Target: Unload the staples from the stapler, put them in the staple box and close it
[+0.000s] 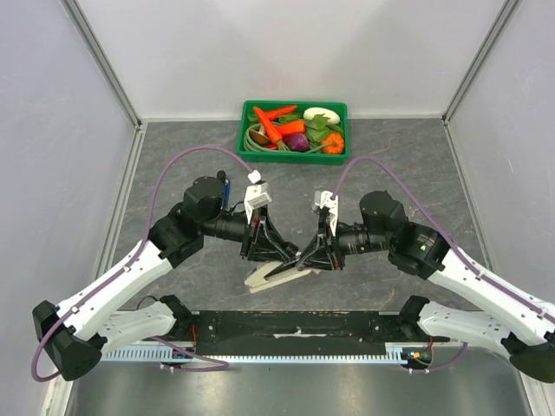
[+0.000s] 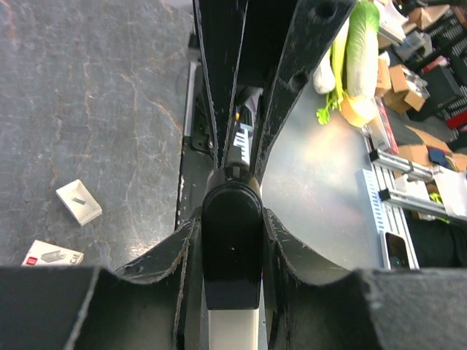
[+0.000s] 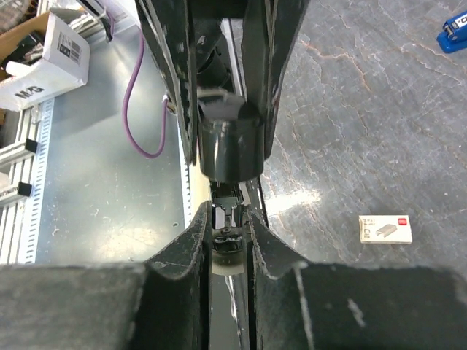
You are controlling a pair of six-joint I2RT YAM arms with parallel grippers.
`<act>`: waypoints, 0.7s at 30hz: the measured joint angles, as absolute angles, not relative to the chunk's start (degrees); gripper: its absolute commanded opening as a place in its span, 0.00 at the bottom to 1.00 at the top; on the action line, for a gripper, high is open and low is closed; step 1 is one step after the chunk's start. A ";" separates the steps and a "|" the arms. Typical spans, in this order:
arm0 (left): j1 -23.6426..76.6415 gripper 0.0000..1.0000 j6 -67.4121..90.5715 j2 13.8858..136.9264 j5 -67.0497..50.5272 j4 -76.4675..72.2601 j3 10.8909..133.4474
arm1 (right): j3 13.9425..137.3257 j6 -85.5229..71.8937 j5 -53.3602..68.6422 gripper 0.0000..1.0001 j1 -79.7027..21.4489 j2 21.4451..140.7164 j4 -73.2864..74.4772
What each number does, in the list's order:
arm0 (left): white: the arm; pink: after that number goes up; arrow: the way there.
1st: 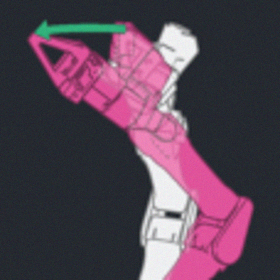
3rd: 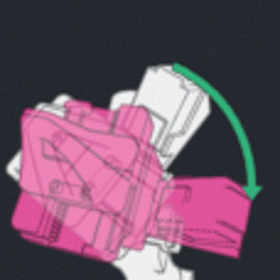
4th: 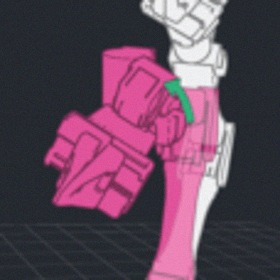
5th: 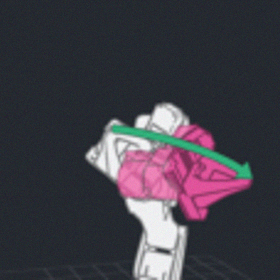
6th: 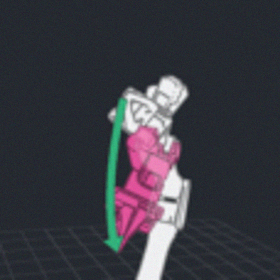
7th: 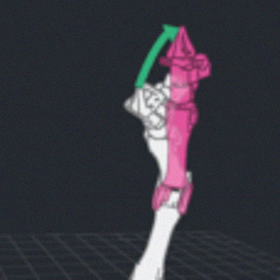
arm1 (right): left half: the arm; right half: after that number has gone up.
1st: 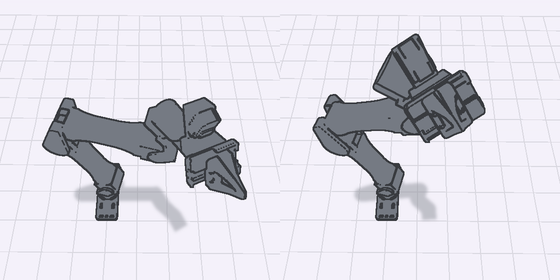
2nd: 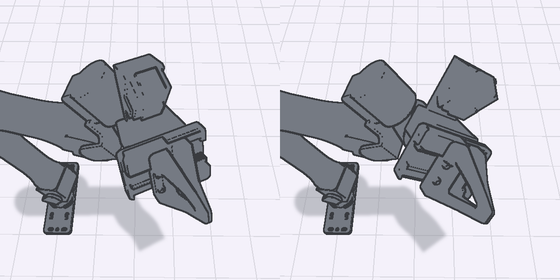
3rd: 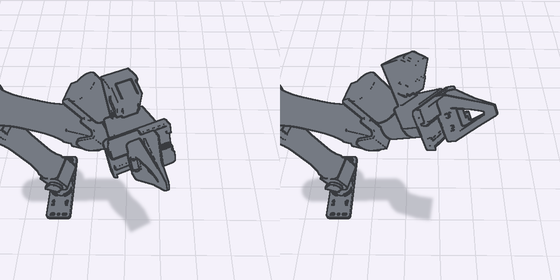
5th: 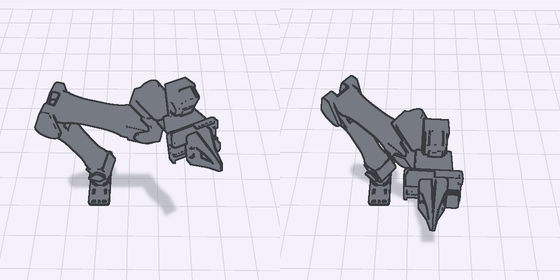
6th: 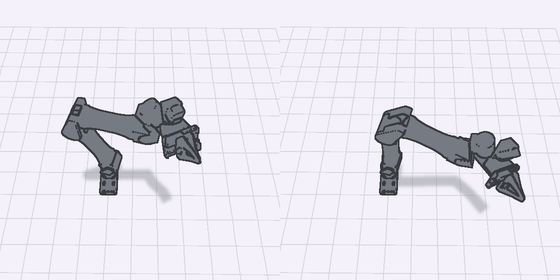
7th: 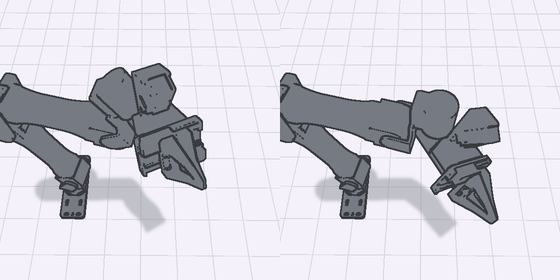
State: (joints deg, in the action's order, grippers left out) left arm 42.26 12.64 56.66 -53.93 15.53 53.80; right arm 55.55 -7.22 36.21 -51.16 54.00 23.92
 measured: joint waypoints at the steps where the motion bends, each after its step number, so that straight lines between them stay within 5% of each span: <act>1: 42.24 0.02 13.23 56.40 -53.28 15.11 53.71 | 54.33 -7.77 36.21 0.01 -51.16 53.28 23.31; 13: 42.26 0.02 22.41 54.54 -38.02 -2.13 52.88 | 35.99 -20.29 34.48 0.00 -51.22 48.51 4.75; 21: 41.71 0.02 25.80 57.52 -23.75 -16.49 49.39 | 33.56 -28.93 31.59 0.00 -53.04 58.24 -11.27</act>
State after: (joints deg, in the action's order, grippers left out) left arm 41.71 25.80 57.52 -23.75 -16.49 49.39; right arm 33.56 -28.93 31.59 -53.04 58.24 -11.27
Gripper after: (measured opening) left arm 0.371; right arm 0.008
